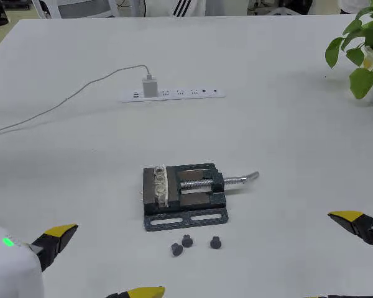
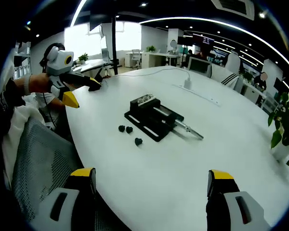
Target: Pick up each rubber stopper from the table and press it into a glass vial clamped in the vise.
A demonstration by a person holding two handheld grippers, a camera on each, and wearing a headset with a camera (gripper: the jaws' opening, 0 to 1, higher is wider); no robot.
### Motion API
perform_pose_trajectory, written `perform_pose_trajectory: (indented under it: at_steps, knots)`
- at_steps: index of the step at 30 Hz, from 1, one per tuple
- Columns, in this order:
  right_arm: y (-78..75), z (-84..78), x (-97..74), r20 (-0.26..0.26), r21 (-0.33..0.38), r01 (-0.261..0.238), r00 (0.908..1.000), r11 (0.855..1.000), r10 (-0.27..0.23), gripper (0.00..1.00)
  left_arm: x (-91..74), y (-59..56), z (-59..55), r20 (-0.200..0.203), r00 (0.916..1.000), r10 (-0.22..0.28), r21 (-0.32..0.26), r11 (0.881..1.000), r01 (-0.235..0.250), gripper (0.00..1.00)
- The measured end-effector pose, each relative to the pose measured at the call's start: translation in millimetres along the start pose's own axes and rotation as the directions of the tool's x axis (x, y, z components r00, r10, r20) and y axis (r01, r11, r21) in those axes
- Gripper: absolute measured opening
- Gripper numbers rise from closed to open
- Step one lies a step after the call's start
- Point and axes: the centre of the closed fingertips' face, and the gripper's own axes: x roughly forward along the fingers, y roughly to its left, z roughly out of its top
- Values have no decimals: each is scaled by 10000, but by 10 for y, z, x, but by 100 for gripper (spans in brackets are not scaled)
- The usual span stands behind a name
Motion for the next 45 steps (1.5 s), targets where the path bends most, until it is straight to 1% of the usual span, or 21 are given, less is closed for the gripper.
perform_pose_trajectory:
  at_steps: [6,9,11,16,18,19,21,22,25,26,27,29,30,31,32,34,38,41,42,44,45]
  knots:
    - [-6,115,78,-157,-745,-309,9994,9967,298,94,-11,0,-13,-49,10000,-20,149,9999,21,92]
    - [-1,181,136,-344,-1113,-592,9979,9920,556,90,-17,5,-24,-76,10000,-40,205,9998,41,91]
    - [-4,215,170,-418,-1323,-696,9970,9888,646,86,-20,10,-16,-23,10000,-24,180,9998,25,91]
    - [-16,296,283,-568,-1394,-1132,9927,9837,1061,75,-17,-5,-2,69,10000,-20,194,9998,18,89]
    - [-15,285,334,-837,-1442,-1341,9889,9804,1229,73,-10,-23,0,65,10000,-62,231,9997,61,88]
    - [-11,283,363,-938,-1578,-1474,9866,9764,1338,71,-5,-31,5,78,9999,-69,273,9996,67,88]
    - [-6,283,404,-1050,-1641,-1612,9838,9732,1452,68,1,-35,11,84,9999,-65,322,9995,62,88]
    - [6,282,433,-1149,-1667,-1750,9809,9703,1572,66,4,-35,17,94,9999,-49,318,9995,46,88]
    - [54,282,498,-1351,-1778,-2092,9731,9616,1867,59,12,-49,39,153,9999,-73,341,9994,68,88]
    - [68,272,515,-1467,-1915,-2220,9696,9561,1957,57,15,-52,41,143,9999,-78,375,9993,72,88]
    - [88,248,531,-1734,-2252,-2446,9626,9431,2083,55,20,-58,42,124,9999,-86,452,9989,80,88]
    - [106,255,582,-1827,-2525,-2500,9610,9347,2077,50,28,-71,44,113,9999,-96,489,9988,91,88]
    - [126,252,599,-1900,-2590,-2612,9577,9299,2161,49,30,-79,46,122,9998,-123,489,9987,117,87]
    - [138,258,622,-1908,-2598,-2615,9576,9296,2161,48,33,-86,46,128,9998,-135,483,9988,128,87]
    - [158,261,655,-1971,-2688,-2737,9541,9235,2255,47,38,-98,46,135,9998,-150,479,9988,143,87]
    - [196,278,703,-2038,-2840,-2875,9503,9147,2354,42,43,-115,41,137,9997,-184,470,9987,177,87]
    - [236,304,805,-2132,-2959,-3003,9461,9068,2438,33,48,-139,24,109,9997,-233,460,9987,227,87]
    - [270,318,881,-2233,-3015,-3113,9420,9012,2506,30,47,-153,21,115,9995,-281,424,9987,276,87]
    - [284,321,914,-2266,-3088,-3162,9404,8970,2535,28,49,-157,22,125,9995,-293,418,9987,288,87]
    - [294,330,959,-2293,-3126,-3162,9402,8957,2519,25,51,-160,22,125,9995,-301,418,9987,295,87]
    - [307,331,986,-2335,-3137,-3214,9382,8935,2555,23,51,-163,23,134,9994,-304,397,9988,298,86]
